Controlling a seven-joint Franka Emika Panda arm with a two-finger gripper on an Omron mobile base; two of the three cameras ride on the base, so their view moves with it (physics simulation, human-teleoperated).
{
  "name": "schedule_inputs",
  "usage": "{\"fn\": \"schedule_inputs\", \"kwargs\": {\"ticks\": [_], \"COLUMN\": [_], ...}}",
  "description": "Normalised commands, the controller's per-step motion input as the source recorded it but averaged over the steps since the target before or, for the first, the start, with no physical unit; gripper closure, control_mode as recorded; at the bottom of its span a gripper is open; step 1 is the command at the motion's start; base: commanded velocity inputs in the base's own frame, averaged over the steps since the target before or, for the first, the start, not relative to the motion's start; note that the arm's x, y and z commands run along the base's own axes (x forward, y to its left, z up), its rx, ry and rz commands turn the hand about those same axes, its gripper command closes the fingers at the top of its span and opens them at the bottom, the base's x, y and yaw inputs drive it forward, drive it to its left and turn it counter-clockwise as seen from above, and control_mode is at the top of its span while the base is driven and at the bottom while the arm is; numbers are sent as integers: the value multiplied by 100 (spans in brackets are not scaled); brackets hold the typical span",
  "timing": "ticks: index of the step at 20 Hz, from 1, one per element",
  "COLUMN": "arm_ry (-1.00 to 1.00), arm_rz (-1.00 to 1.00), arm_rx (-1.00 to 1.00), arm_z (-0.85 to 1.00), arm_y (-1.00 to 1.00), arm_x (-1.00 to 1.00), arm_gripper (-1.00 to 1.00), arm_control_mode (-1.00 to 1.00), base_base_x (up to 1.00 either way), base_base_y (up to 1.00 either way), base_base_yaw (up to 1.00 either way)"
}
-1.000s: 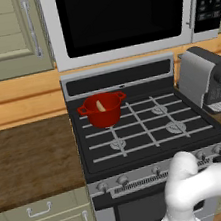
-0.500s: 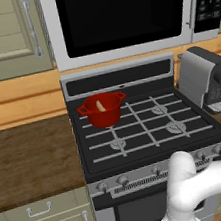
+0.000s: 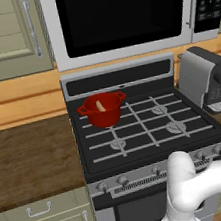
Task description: Put the sweet potato and tomato in the pot. Retrieve the spatula and lightly stir the vegetables in the pot.
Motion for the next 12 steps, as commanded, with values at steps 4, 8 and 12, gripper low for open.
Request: {"fn": "schedule_inputs", "kwargs": {"ticks": [4, 8, 12], "arm_ry": [0, 0, 3], "arm_rz": [0, 0, 1], "arm_rx": [-2, -3, -1], "arm_z": [-20, -15, -23], "arm_y": [-17, -16, -14], "arm_x": [22, 26, 46], "arm_gripper": [-100, -100, -100], "arm_control_mode": [-100, -100, -100], "base_base_x": [0, 0, 0], "base_base_y": [0, 0, 0], "base_base_yaw": [0, 0, 0]}}
